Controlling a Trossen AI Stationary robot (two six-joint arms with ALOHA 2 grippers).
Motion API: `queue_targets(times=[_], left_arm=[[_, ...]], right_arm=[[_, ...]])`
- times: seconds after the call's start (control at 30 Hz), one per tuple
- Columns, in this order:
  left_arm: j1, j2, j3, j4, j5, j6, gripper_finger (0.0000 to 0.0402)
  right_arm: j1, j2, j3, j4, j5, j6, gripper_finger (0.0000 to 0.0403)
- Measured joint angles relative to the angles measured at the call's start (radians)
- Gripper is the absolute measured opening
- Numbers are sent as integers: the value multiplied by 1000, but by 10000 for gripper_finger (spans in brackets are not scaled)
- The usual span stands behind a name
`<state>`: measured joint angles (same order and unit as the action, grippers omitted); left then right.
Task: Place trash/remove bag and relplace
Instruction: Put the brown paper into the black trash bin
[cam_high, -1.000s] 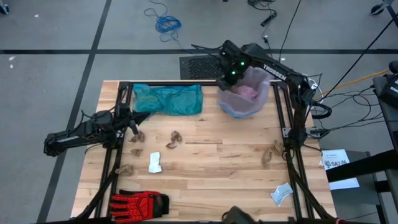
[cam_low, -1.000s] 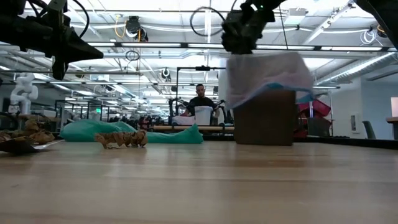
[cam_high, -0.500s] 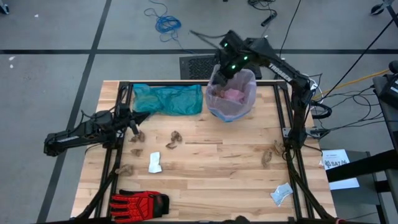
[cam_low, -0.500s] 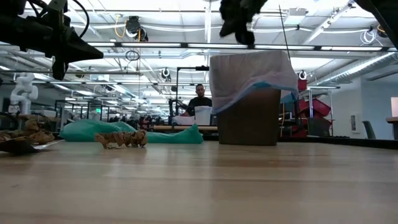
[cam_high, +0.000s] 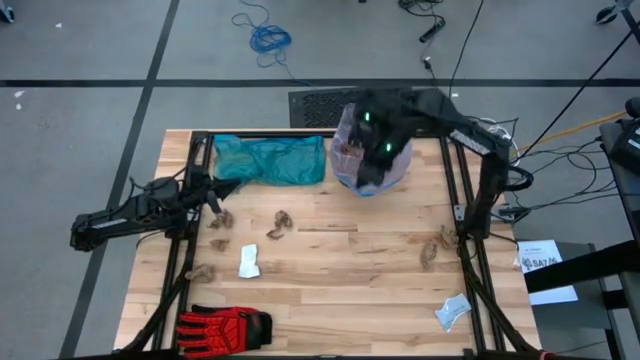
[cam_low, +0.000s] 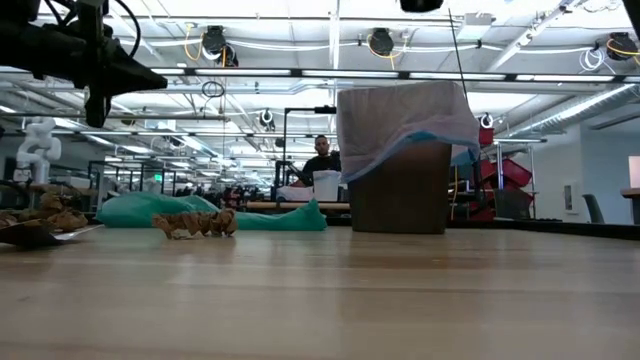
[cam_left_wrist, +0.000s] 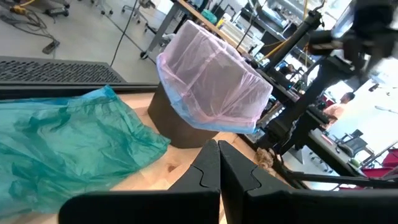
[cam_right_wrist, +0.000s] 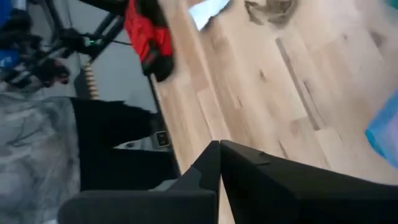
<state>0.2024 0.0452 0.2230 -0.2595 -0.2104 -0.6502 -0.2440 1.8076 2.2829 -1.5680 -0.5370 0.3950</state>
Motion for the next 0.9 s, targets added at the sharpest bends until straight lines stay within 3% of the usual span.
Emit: queue_targets(times=[0.07,0.23,0.57,0.7,0.9], left_arm=[[0,0,0,15,0,0,0],[0,0,0,20,8,-26,0],[0,0,0,20,54,-26,0],[0,0,0,19,53,-26,0],[0,0,0,19,53,-26,0]], right_arm=[[68,-12,-40,-3,108,88,1],[195,-64,-245,-2,243,282,0],[368,-417,-838,57,280,803,0],[442,-535,-1016,139,366,1079,1],[553,-593,-1247,230,382,1378,50]])
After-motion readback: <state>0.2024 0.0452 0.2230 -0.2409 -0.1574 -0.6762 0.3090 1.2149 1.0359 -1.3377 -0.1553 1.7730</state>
